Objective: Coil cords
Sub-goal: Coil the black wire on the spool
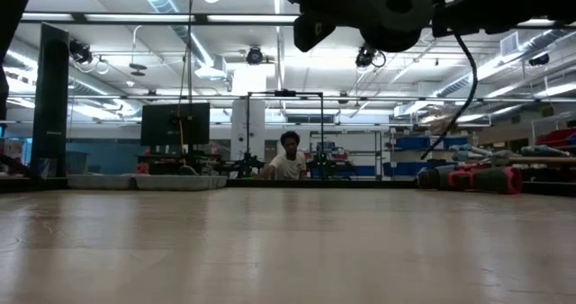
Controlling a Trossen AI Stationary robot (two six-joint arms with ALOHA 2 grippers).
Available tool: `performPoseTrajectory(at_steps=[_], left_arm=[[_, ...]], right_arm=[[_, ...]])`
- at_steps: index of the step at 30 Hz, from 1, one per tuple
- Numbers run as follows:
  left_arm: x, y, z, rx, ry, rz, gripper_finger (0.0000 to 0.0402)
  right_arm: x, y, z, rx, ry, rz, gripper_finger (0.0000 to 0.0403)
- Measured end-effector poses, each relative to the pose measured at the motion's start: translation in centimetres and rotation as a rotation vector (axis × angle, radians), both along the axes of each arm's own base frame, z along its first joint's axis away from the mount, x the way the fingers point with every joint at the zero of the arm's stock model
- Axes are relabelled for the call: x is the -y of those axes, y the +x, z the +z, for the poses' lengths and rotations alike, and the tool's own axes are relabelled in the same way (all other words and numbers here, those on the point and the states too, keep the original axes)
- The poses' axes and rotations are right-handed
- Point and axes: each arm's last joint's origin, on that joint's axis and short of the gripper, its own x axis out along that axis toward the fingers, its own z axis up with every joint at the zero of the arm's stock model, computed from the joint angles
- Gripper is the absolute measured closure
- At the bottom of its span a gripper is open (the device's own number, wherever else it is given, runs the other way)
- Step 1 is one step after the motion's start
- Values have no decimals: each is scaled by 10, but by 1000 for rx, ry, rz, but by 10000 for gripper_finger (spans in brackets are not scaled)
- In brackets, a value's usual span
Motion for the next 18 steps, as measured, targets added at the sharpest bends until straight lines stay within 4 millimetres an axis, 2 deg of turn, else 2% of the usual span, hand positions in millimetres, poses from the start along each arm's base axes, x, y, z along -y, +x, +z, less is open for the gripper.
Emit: performPoseTrajectory(at_steps=[4, 11, 18], left_arm=[[-1, 0, 0, 10, 31, 9, 402], [1, 0, 0, 22, 106, 5, 402], [0, -2, -3, -15, 111, 3, 402]], right_arm=[[-1, 4, -1, -7, 26, -5, 359], [-1, 8, -14, -126, 64, -35, 344], [5, 2, 0, -33, 173, -111, 346]])
